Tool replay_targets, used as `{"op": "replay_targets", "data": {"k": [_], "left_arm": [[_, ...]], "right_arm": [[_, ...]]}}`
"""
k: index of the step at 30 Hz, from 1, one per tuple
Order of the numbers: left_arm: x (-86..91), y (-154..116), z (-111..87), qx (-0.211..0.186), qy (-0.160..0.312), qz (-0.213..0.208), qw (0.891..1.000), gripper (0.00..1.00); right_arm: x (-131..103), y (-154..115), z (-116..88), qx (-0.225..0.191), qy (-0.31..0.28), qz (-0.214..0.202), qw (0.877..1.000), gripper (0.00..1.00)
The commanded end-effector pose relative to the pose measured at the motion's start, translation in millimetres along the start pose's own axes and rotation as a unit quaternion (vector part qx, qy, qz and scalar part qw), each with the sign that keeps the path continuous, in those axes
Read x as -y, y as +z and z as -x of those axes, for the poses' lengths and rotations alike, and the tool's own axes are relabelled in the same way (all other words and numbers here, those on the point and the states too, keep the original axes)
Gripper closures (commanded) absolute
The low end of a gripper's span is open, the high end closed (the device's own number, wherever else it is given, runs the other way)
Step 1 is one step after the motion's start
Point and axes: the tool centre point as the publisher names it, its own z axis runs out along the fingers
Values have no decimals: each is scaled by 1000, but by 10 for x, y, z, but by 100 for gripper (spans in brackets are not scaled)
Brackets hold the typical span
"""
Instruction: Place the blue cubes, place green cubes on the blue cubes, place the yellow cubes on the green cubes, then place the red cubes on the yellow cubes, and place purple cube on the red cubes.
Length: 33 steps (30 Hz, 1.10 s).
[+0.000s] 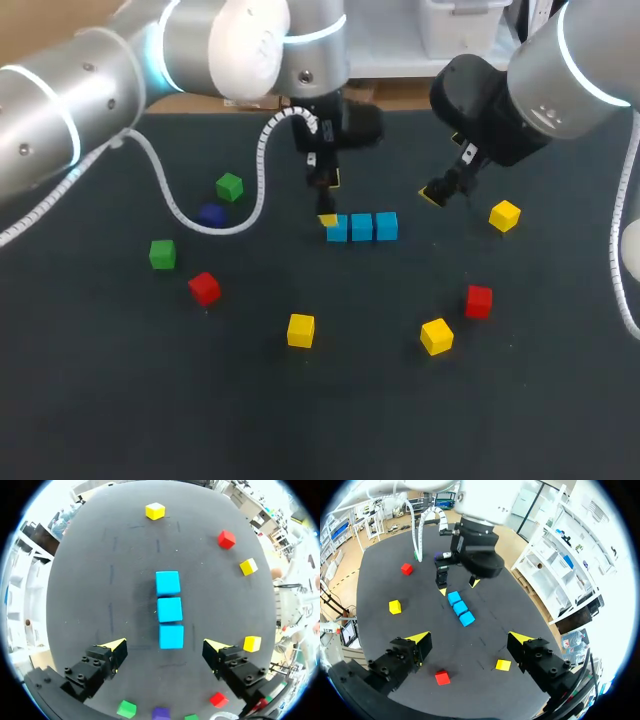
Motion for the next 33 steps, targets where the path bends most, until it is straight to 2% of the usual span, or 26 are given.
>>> {"op": "replay_targets", "data": {"k": [1,7,18,29,33], "left_arm": [[80,-94,-144,17,-10,22,1000,0],[48,-292,-245,40,-28,50,998,0],[45,-636,-318,88,-72,116,987,0],[28,-870,-488,52,-109,144,982,0],[12,-987,-580,60,-133,164,976,0]], "right_arm": [[-6,3,-6,1,0,-2,1000,0],[-6,3,-6,1,0,-2,1000,0],[-6,3,-6,1,0,-2,1000,0],[-6,3,-6,1,0,-2,1000,0],[-6,3,-6,1,0,-2,1000,0]]}}
